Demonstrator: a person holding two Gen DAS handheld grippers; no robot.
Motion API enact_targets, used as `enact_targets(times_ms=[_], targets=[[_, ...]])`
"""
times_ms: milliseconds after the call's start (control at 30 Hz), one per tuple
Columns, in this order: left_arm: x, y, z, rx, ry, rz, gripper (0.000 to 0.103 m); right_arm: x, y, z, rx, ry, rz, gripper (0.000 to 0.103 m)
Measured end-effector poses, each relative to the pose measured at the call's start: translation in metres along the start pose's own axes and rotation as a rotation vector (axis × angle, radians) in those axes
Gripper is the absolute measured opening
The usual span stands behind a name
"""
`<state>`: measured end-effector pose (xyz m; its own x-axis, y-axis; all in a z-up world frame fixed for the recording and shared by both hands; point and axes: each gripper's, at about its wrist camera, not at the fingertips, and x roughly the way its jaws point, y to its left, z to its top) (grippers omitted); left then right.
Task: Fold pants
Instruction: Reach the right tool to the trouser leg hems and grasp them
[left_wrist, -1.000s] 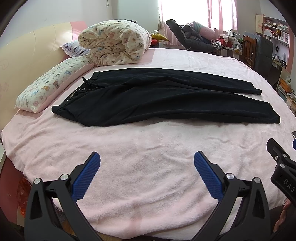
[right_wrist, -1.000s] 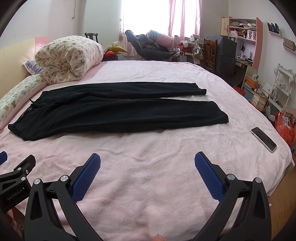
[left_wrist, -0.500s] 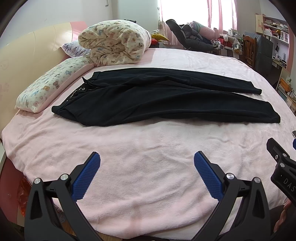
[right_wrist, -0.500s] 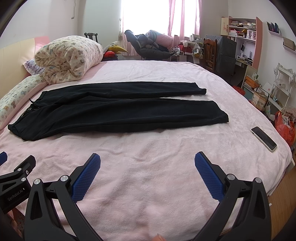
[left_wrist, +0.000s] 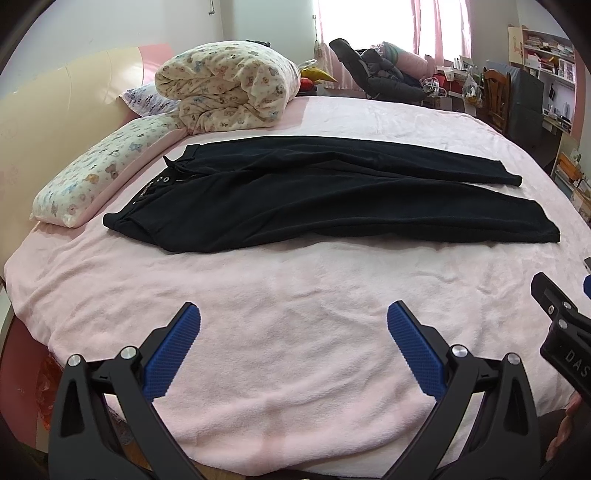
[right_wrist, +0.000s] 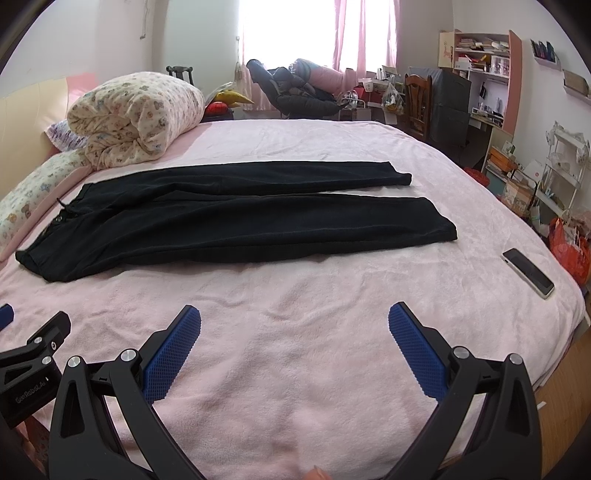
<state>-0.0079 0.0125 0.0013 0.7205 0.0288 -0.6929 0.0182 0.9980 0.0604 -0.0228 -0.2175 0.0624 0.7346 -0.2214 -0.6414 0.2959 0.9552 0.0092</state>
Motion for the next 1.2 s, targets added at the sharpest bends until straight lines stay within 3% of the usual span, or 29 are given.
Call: enact_targets(times_ms=[233,333,467,567,633,800,867,967,1100,1200], targets=[[0.009,0.002,0.016,-0.019,-0.008,-0.058,0.101,0.016,-0.02,0.012,0.028,-0.04,0.088,0.102],[0.025,0.003,0.031,-0.04,0.009,-0.084,0.101,0.031,-0.022,0.03,0.0,-0.016,0.197,0.102],[0.06,-0.004,0.061,-0.045,0.028,-0.112,0.101,0.062,-0.022,0.063,-0.076,-0.009,0.252,0.102],[0.089,-0.006,0.083,-0.051,0.067,-0.118,0.101,0.105,-0.034,0.093,-0.094,0.079,0.301,0.102],[0.106,-0.008,0.096,-0.05,0.12,-0.108,0.101,0.129,-0.053,0.107,-0.052,0.164,0.305,0.102],[0.116,-0.011,0.116,-0.061,0.176,-0.074,0.101,0.184,-0.13,0.148,0.21,0.364,0.291,0.102],[0.122,-0.014,0.123,-0.077,0.213,-0.095,0.101,0.202,-0.157,0.166,0.284,0.4,0.271,0.102],[0.13,-0.017,0.128,-0.116,0.281,-0.079,0.101,0.236,-0.204,0.206,0.365,0.386,0.254,0.102],[0.148,-0.026,0.129,-0.146,0.437,-0.076,0.101,0.299,-0.235,0.258,0.296,0.45,0.269,0.102],[0.152,-0.034,0.124,-0.145,0.473,-0.055,0.101,0.357,-0.25,0.285,0.218,0.499,0.2,0.1]])
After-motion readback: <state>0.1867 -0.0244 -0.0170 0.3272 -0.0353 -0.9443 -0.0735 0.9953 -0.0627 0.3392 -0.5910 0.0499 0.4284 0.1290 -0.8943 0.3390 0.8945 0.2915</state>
